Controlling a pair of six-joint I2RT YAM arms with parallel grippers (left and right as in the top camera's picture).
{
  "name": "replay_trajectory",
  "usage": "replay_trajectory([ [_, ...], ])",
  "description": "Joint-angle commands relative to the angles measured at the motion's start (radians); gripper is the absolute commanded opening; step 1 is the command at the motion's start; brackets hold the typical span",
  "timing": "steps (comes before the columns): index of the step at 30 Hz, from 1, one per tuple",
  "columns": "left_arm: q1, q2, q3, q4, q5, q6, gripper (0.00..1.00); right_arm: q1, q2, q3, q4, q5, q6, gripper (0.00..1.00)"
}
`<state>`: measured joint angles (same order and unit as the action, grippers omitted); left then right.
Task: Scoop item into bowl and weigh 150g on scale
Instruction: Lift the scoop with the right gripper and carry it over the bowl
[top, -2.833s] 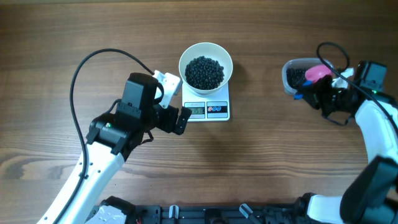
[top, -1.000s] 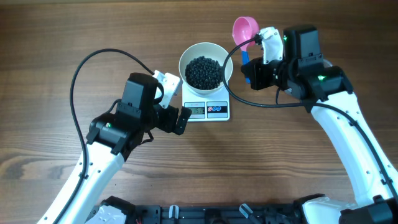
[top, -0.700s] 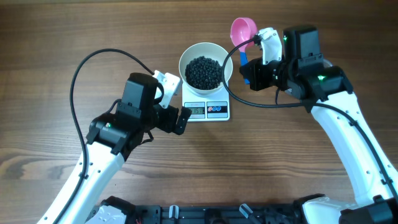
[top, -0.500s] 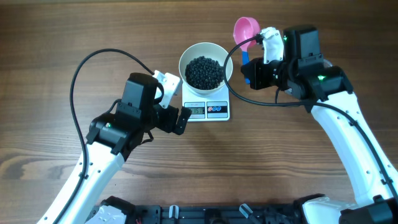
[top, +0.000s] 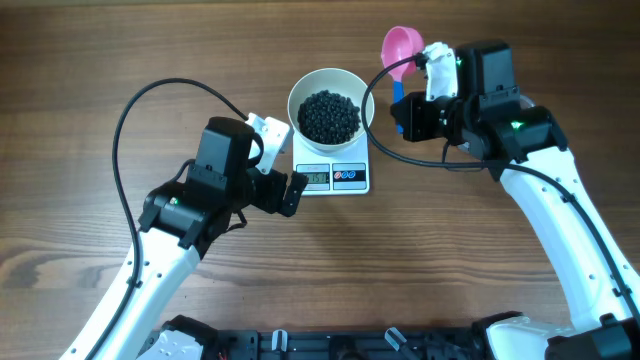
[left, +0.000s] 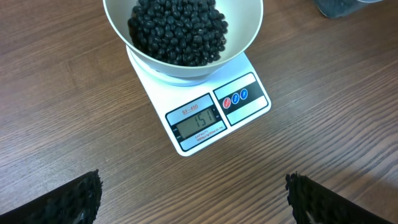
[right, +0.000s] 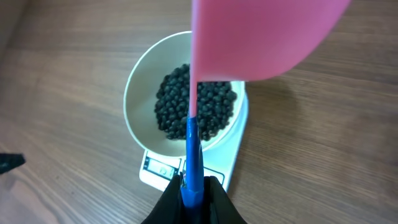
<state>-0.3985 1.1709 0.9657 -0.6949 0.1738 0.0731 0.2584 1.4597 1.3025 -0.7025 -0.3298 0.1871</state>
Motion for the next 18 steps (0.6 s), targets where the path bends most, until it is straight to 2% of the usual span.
replay_trajectory([
  [1, -0.005, 0.002, -0.005, 0.003, 0.015, 0.002, 1.0, 0.002, 0.007, 0.021, -0.002, 0.046, 0.037, 0.15],
  [7, -0.005, 0.002, -0.005, 0.003, 0.016, 0.002, 1.0, 0.002, 0.007, 0.021, -0.002, 0.047, 0.037, 0.15],
  [10, -0.005, 0.002, -0.005, 0.003, 0.016, 0.002, 1.0, 0.002, 0.007, 0.021, -0.002, 0.046, 0.038, 0.04],
  [13, -0.005, 0.002, -0.005, 0.003, 0.016, 0.001, 1.0, 0.002, 0.007, 0.021, -0.002, 0.054, 0.038, 0.04],
  [15, -0.005, 0.002, -0.005, 0.003, 0.015, 0.002, 1.0, 0.002, 0.007, 0.021, -0.002, 0.067, 0.038, 0.07],
  [17, -0.005, 0.002, -0.005, 0.003, 0.015, 0.002, 1.0, 0.002, 0.007, 0.021, -0.002, 0.069, 0.038, 0.18],
  [18, -0.005, 0.002, -0.005, 0.003, 0.016, 0.001, 1.0, 0.002, 0.007, 0.021, -0.002, 0.069, 0.038, 0.21],
])
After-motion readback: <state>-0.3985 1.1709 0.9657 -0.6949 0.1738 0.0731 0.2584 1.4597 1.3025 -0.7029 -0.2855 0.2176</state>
